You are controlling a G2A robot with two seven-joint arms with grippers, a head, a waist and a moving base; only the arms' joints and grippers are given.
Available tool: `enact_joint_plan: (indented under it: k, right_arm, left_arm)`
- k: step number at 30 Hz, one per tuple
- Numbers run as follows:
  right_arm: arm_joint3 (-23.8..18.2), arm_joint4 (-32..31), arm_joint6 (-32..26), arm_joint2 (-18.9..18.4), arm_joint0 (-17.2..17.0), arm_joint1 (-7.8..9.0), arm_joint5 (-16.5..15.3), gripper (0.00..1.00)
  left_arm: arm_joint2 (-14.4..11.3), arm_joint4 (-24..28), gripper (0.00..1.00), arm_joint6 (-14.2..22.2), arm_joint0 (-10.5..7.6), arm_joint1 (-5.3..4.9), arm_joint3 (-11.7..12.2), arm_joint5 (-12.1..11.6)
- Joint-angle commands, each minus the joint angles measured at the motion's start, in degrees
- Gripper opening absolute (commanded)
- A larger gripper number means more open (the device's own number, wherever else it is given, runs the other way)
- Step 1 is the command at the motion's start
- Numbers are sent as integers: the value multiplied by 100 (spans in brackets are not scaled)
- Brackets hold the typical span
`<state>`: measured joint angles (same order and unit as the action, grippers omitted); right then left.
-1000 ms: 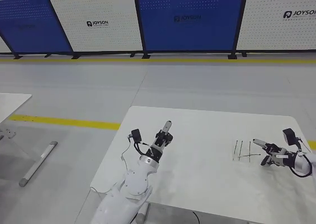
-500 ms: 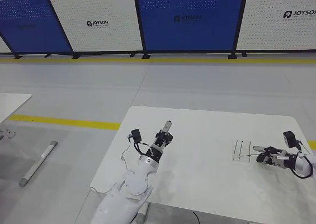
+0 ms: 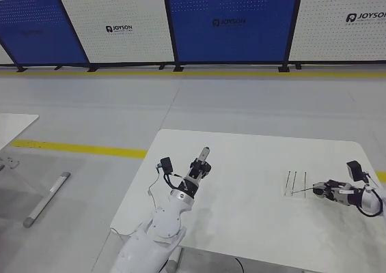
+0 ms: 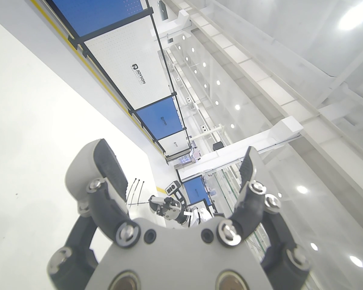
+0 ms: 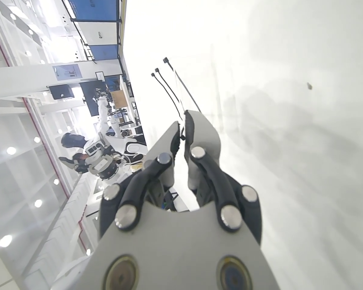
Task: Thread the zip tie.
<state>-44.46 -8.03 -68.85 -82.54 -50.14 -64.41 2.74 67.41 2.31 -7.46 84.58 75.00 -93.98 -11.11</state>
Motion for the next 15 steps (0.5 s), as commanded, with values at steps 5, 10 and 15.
enact_joint_plan:
  k: [5,10,15]
  right_arm:
    - [83,96,-6,28,16,30,-36,0]
    - [-18,294,-22,-58,-76,81,-211,0]
    - [-377,470,44,-288,-336,174,-285,0]
  left_arm:
    - [0,0,100,0,0,0,0,0]
    - [0,0,100,0,0,0,0,0]
    - [0,0,100,0,0,0,0,0]
